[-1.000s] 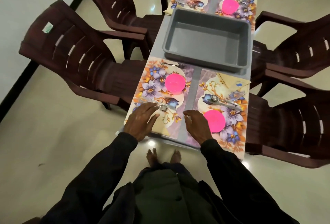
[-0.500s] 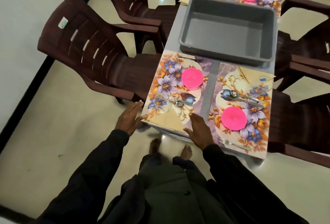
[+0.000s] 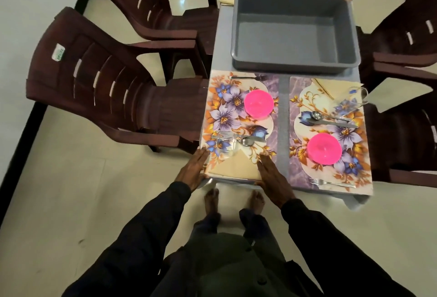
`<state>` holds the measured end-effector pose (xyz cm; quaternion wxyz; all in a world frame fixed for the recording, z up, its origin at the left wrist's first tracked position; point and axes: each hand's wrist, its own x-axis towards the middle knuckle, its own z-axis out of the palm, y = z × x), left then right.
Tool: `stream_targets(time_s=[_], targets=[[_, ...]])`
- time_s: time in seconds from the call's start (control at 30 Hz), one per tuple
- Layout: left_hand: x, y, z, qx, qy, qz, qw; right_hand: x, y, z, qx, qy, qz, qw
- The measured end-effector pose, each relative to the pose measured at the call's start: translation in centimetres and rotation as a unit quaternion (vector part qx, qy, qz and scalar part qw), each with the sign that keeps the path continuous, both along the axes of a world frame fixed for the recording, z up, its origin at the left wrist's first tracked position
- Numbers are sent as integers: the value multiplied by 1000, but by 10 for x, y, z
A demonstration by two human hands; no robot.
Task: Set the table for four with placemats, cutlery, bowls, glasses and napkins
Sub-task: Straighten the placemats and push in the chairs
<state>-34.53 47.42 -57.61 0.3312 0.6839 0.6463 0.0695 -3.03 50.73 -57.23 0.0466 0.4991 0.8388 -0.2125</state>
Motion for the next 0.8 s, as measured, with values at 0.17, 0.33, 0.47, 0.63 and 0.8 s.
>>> stream_targets(time_s=[0.17, 0.33, 0.47, 0.63, 0.8], targets=[[-7, 1, -6, -1, -1, -25, 1000, 2, 1, -1, 0, -1, -4, 1000], [-8, 1, -6, -1, -3, -34, 999, -1, -3, -1, -3, -1, -22, 1000], [-7, 2, -1, -2, -1, -35, 999, -1, -3, -2, 0, 25, -42, 999], [-6, 3, 3, -7, 18, -34, 999, 1, -3, -3, -2, 71, -65, 995], [-4, 0, 3, -5, 33, -25, 999, 3, -2, -2, -8, 116, -81, 990]])
